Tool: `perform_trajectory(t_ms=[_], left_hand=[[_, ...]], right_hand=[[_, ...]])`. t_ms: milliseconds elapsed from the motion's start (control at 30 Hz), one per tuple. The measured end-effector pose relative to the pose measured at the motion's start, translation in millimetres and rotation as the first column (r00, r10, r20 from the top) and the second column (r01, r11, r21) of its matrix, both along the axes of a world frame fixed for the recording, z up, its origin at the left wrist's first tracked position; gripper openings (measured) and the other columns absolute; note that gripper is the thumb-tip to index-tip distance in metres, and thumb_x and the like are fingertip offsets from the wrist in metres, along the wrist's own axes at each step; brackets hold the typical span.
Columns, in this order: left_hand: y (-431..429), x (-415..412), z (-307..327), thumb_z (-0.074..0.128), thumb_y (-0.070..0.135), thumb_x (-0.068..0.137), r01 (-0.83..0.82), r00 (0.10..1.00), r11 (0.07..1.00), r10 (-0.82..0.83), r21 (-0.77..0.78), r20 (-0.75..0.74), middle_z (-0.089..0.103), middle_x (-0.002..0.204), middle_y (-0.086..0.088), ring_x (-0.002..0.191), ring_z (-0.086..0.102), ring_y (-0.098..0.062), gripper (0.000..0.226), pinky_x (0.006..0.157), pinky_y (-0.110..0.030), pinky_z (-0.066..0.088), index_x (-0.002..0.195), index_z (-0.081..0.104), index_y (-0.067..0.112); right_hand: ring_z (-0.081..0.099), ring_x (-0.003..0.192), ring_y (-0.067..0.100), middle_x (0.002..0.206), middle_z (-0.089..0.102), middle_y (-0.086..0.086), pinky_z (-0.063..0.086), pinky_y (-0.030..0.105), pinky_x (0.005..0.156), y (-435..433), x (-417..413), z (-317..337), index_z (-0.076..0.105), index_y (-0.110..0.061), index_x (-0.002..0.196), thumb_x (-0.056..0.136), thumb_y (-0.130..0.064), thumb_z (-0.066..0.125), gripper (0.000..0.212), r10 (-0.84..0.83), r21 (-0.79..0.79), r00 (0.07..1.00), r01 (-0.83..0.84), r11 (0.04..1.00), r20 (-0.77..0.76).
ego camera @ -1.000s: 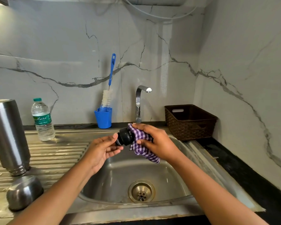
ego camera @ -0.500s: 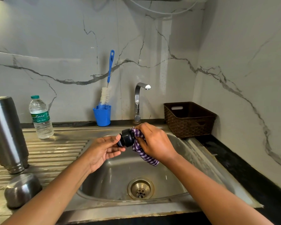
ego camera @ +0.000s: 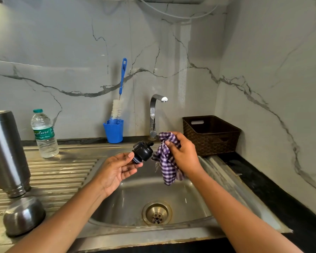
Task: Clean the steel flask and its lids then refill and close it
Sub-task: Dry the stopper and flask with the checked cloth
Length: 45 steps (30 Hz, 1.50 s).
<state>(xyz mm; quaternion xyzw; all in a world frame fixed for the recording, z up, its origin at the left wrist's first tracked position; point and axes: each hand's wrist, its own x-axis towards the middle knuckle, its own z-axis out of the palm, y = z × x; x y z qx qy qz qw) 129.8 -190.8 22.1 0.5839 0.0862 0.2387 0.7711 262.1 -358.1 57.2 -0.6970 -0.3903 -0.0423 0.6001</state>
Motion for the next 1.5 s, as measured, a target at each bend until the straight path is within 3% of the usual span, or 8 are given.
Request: perform_trajectory(t_ms=[167, 433, 800, 867, 1000, 1200, 1367, 1500], left_hand=[[1, -1, -1, 0.094, 0.035, 0.037, 0.057, 0.998, 0.998, -0.057, 0.016, -0.027, 0.070, 0.090, -0.024, 0.068, 0.071, -0.020, 0.069, 0.051, -0.022, 0.056, 0.093, 0.070, 0.001], [3, -1, 0, 0.095, 0.047, 0.024, 0.087, 0.992, 0.987, -0.073, 0.135, -0.108, 0.071, 0.095, -0.023, 0.070, 0.071, -0.018, 0.096, 0.055, -0.021, 0.057, 0.104, 0.066, 0.000], [2, -7, 7, 0.088, 0.064, 0.028, 0.067, 0.984, 0.940, -0.008, 0.334, -0.176, 0.073, 0.096, -0.014, 0.080, 0.072, -0.026, 0.101, 0.060, -0.028, 0.058, 0.112, 0.061, 0.017], [1, -8, 8, 0.089, 0.061, 0.028, 0.043, 0.989, 0.935, 0.010, 0.351, -0.147, 0.073, 0.100, -0.011, 0.086, 0.071, -0.028, 0.101, 0.062, -0.031, 0.058, 0.114, 0.060, 0.017], [0, -9, 5, 0.092, 0.053, 0.027, -0.023, 0.996, 0.929, 0.052, 0.368, -0.069, 0.073, 0.102, -0.003, 0.093, 0.070, -0.023, 0.095, 0.067, -0.032, 0.058, 0.110, 0.058, 0.021], [4, -4, 2, 0.091, 0.055, 0.028, -0.119, 0.991, 0.887, 0.131, 0.445, 0.005, 0.072, 0.102, 0.000, 0.096, 0.068, -0.018, 0.092, 0.079, -0.030, 0.054, 0.105, 0.055, 0.020], [6, -3, 0, 0.090, 0.056, 0.031, -0.136, 0.990, 0.851, 0.140, 0.507, 0.031, 0.071, 0.100, 0.002, 0.096, 0.067, -0.014, 0.089, 0.079, -0.023, 0.051, 0.105, 0.055, 0.020], [1, -1, -2, 0.090, 0.052, 0.035, -0.036, 0.997, 0.845, 0.065, 0.534, -0.034, 0.065, 0.115, 0.003, 0.105, 0.064, -0.011, 0.094, 0.084, -0.023, 0.052, 0.119, 0.055, 0.030]], right_hand=[[0.059, 0.102, 0.007, 0.111, 0.060, -0.005, 0.050, 0.021, 0.089, -2, -7, 3, 0.057, -0.023, 0.119, 0.092, -0.013, 0.057, 0.029, 0.269, -0.125, 0.953, -0.253, 0.960, 0.137], [0.060, 0.097, 0.018, 0.106, 0.063, 0.003, 0.048, 0.030, 0.084, 6, -10, -3, 0.059, -0.010, 0.113, 0.088, -0.013, 0.060, 0.025, 0.067, -0.218, 0.780, 0.090, 0.972, 0.622], [0.061, 0.083, 0.025, 0.100, 0.064, 0.010, 0.055, 0.036, 0.061, 13, -21, -7, 0.061, -0.004, 0.106, 0.087, -0.022, 0.039, 0.034, 0.153, -0.299, 0.509, 0.219, 0.929, 0.847], [0.062, 0.089, 0.022, 0.104, 0.064, 0.007, 0.057, 0.034, 0.068, 13, -20, -5, 0.061, -0.006, 0.110, 0.089, -0.022, 0.039, 0.034, 0.093, -0.246, 0.573, 0.196, 0.949, 0.814], [0.051, 0.097, 0.005, 0.117, 0.058, -0.001, 0.042, 0.017, 0.089, -2, -5, 9, 0.055, -0.014, 0.123, 0.096, -0.014, 0.049, 0.028, -0.202, -0.125, 0.893, 0.272, 0.954, 0.402], [0.036, 0.130, 0.015, 0.137, 0.043, 0.001, 0.026, 0.032, 0.115, 0, -4, 7, 0.044, -0.016, 0.137, 0.094, -0.005, 0.047, 0.044, 0.047, -0.227, 0.897, 0.060, 0.972, 0.439], [0.043, 0.123, 0.032, 0.136, 0.049, 0.013, 0.037, 0.039, 0.102, 16, -20, -5, 0.049, -0.007, 0.134, 0.084, -0.004, 0.056, 0.051, 0.321, -0.416, 0.593, 0.027, 0.909, 0.738], [0.047, 0.121, 0.029, 0.133, 0.053, 0.010, 0.038, 0.035, 0.102, 9, -7, -3, 0.055, -0.008, 0.129, 0.084, 0.003, 0.051, 0.046, 0.195, -0.367, 0.718, 0.090, 0.926, 0.668]])
